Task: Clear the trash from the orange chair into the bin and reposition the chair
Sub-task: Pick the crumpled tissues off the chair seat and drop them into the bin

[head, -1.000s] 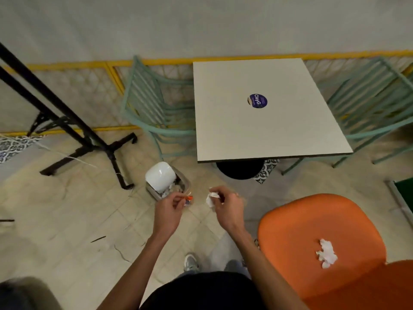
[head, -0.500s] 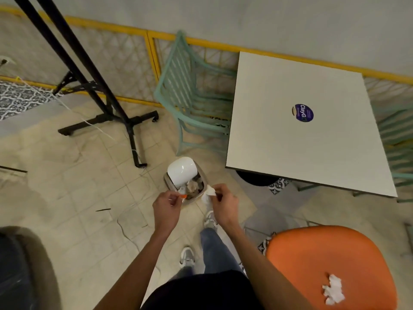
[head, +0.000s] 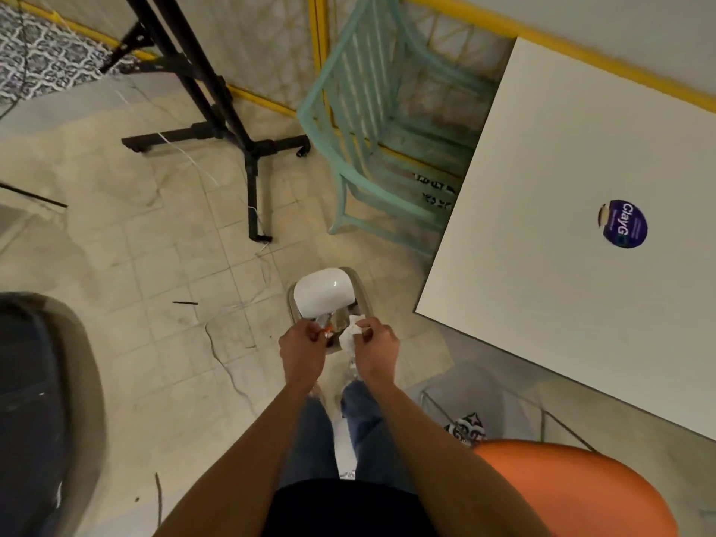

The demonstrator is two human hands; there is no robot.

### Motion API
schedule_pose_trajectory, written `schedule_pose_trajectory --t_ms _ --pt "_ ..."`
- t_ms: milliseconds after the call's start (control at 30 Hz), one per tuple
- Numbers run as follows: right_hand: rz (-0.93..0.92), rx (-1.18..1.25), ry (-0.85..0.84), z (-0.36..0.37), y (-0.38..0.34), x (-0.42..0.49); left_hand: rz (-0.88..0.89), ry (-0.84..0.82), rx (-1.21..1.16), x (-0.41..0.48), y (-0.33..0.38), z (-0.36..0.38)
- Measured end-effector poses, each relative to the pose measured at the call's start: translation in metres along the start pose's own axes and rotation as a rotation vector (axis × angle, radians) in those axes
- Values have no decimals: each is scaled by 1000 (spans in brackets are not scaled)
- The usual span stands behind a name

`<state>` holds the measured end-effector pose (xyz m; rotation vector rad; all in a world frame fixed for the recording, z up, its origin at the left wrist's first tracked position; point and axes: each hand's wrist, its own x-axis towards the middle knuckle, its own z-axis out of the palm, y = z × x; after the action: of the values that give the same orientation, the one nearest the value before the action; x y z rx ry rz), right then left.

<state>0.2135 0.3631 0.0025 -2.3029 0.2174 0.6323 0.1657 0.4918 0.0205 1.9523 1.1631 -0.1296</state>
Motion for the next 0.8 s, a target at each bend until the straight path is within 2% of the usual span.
schedule_pose_trajectory --t_ms 167,300,533,700,800 --pt "64 -22 -35 36 3 36 -31 20 45 26 -4 26" --pt "69 -9 -59 52 3 50 -19 -37 96 36 -10 35" --pt "80 19 -128 46 6 36 27 -116 106 31 -16 22" --pt "116 28 -107 37 6 17 152 -166 142 22 -15 1" --pt "112 54 -39 24 1 -5 297 -217 203 12 -13 -19"
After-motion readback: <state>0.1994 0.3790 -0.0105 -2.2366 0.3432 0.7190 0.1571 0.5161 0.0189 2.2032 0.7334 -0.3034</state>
